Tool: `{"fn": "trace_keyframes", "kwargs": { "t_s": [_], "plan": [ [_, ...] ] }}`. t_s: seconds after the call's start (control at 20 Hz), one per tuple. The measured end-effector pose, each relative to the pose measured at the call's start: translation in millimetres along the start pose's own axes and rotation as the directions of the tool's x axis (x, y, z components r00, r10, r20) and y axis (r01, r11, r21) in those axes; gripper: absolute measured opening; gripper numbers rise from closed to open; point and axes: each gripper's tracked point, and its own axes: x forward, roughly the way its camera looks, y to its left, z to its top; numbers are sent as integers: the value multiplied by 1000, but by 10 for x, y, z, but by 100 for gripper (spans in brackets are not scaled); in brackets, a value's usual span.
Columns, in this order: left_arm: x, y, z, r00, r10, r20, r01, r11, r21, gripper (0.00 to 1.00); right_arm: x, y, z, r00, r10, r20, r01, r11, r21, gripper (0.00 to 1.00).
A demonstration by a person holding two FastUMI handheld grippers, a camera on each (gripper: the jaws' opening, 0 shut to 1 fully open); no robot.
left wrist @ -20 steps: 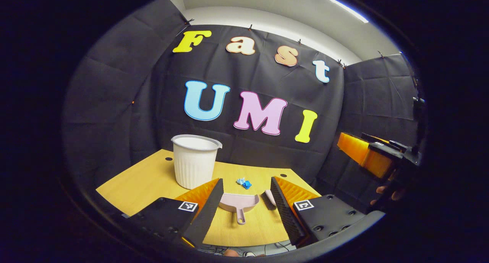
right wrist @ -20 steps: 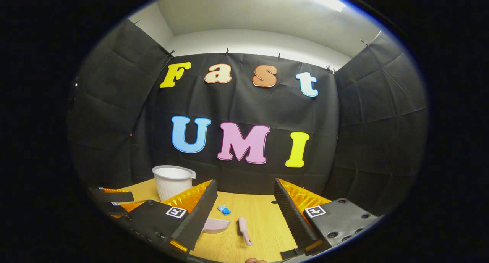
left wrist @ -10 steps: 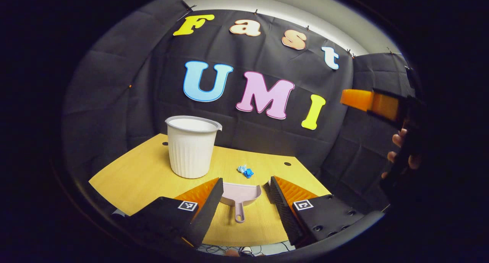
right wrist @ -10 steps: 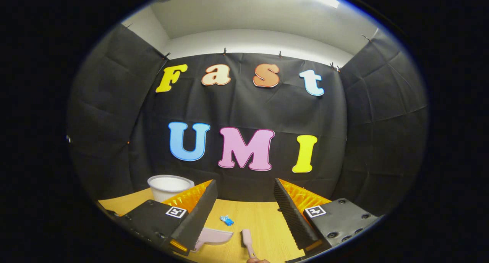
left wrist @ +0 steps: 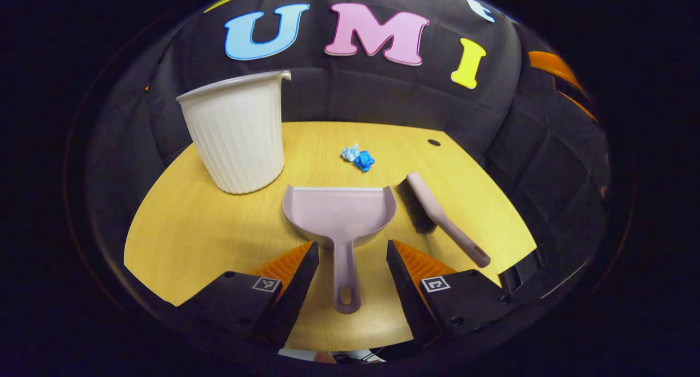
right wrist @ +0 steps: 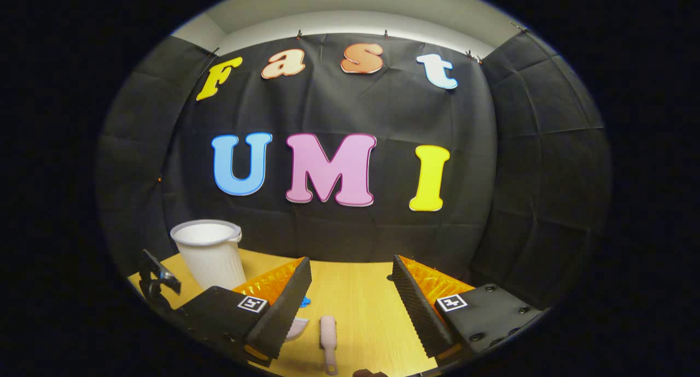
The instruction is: Pick up the small broom and dustpan from the desktop, sweep the trash into the dustpan with the broom, and then empty the trash into the garbage bin.
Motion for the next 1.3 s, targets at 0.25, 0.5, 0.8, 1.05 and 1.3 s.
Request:
{"fn": "trace_keyframes", "kwargs": {
  "t_s": [0.25, 0.5, 0.8, 1.05, 1.3],
  "plan": [
    [423, 81, -140, 964, 79, -252, -92, 995, -44, 76, 255, -176, -672, 987, 52, -153, -55, 998, -15, 96],
    [709, 18, -224, 886, 93, -454, -153, 983, -98, 76, 310, -355, -1229, 941, 93, -324, -89, 996, 27, 96],
    [843, 18, -154, 825, 125, -551, -202, 976, -81, 56, 257, -209, -2017, 816, 178, -549, -132, 984, 121, 96],
    [841, -12, -143, 818, 30, -575, -126, 984, -127, 32, -25, 36, -2534, 641, 250, -725, -85, 963, 257, 97],
    [775, 71, -195, 828, -21, -561, -46, 994, -104, 30, 112, 412, -2871, 546, 245, -801, -117, 969, 217, 96]
  ]
}}
